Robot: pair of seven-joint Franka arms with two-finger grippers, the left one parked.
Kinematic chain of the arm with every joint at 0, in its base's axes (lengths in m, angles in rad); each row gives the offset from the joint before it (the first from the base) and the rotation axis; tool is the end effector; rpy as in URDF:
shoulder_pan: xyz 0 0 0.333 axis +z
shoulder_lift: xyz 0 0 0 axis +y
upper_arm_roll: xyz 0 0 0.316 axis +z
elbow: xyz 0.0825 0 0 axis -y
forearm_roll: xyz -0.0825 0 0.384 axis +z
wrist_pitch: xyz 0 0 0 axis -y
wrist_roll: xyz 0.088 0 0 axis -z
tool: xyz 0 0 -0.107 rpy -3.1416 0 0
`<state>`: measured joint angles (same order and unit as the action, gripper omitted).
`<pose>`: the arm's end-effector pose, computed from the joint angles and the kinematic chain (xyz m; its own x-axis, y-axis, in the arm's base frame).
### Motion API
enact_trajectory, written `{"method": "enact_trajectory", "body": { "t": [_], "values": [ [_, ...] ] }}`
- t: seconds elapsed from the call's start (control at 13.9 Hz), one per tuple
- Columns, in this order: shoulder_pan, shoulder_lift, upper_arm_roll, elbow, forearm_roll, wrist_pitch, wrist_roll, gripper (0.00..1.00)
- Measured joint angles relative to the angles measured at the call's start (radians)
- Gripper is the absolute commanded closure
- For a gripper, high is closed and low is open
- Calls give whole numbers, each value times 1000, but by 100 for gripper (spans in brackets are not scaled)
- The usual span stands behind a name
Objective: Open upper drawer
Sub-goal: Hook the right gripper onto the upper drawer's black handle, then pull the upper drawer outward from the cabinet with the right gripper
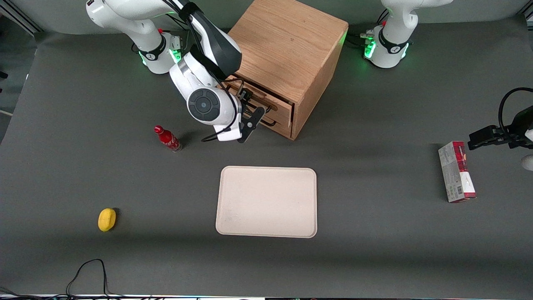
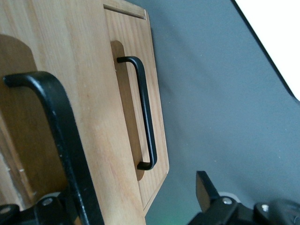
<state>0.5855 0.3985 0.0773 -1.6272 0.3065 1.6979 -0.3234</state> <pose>0.4827 0.4068 0.3735 0.5757 0.7889 -0.2151 0.6909 -0.6100 -0.3881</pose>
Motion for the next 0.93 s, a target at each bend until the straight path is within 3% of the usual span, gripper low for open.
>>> {"method": "enact_trajectory", "body": {
  "t": [0.93],
  "values": [
    [-53,0,-8,6,-50,36,-24,0]
  ]
}}
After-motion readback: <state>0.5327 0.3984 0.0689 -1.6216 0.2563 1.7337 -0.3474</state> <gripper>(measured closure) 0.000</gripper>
